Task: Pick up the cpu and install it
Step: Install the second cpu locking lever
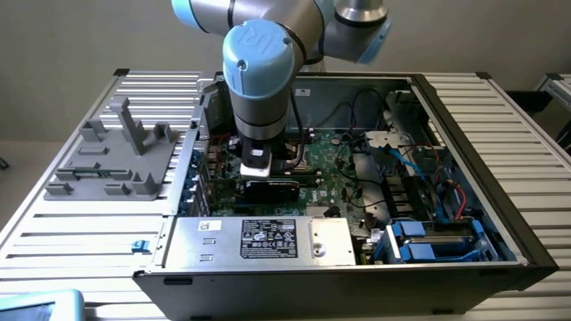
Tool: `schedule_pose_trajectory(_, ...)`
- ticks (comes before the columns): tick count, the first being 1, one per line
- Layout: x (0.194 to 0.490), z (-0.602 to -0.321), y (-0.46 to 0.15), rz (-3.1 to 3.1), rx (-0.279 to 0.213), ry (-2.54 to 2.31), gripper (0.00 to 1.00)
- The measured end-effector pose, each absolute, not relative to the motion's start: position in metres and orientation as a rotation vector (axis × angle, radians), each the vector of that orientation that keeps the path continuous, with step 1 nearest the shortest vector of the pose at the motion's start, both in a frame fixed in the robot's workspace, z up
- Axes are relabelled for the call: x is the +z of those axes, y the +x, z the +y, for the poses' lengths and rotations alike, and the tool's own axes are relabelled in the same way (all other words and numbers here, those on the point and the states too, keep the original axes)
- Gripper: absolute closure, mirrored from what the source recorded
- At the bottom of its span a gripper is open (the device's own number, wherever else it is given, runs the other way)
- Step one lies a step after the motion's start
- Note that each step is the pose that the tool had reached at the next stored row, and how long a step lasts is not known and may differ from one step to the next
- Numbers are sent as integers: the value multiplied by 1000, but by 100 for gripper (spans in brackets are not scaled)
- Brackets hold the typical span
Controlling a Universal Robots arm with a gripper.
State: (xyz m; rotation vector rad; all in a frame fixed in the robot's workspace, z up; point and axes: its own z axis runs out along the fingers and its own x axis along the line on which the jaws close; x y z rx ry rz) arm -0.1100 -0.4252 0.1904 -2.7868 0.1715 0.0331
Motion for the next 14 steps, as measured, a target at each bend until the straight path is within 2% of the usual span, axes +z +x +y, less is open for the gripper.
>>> schedule_pose_trajectory(14, 188, -425, -112, 171, 33, -2787, 89)
